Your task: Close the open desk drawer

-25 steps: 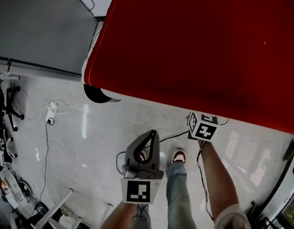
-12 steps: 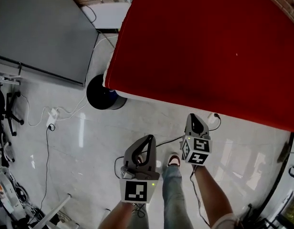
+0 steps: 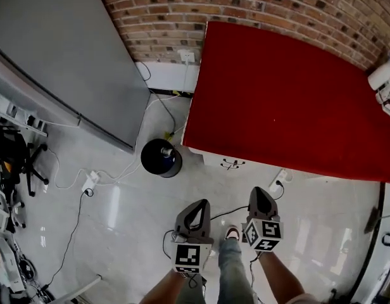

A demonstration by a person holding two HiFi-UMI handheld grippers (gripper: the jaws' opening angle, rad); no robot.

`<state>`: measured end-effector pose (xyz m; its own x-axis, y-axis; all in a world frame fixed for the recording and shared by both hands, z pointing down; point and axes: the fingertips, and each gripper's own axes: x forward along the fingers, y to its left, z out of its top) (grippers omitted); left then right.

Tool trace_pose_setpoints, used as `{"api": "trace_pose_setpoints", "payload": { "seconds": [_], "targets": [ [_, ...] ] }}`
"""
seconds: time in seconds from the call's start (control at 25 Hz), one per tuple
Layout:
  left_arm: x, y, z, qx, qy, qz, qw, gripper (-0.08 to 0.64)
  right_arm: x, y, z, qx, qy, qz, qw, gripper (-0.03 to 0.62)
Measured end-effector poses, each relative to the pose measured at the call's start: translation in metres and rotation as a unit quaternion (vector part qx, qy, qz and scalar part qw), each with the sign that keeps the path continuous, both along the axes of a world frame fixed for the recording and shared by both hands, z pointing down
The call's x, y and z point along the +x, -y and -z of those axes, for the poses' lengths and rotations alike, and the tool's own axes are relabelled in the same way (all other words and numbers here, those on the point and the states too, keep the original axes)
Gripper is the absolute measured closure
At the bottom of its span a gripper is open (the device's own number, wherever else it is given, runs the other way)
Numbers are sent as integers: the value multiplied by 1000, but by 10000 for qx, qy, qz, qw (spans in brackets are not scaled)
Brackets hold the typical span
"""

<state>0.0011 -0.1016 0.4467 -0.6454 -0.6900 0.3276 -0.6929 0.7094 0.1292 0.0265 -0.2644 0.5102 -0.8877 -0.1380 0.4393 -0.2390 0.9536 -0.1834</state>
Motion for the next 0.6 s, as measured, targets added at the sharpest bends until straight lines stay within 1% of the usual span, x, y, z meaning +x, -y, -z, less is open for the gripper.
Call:
{"api": "trace_pose_setpoints", "payload": {
  "seconds": [0.16, 0.32, 0.4, 0.6],
  "targets": [
    [13, -12, 54, 105, 24, 23, 9999, 551, 19, -29, 65, 174, 233, 186, 9994, 594],
    [30, -26, 102, 70, 141, -44, 9999, 551, 41, -58, 118, 204, 334, 418, 9984, 594],
    [34, -34, 126, 110, 135, -50, 9998, 551, 46, -65, 146, 212, 406, 478, 9978, 594],
    [33, -51, 180, 511, -40, 219, 9984, 551, 51, -59, 209, 392, 627, 503, 9960, 594]
  ]
}}
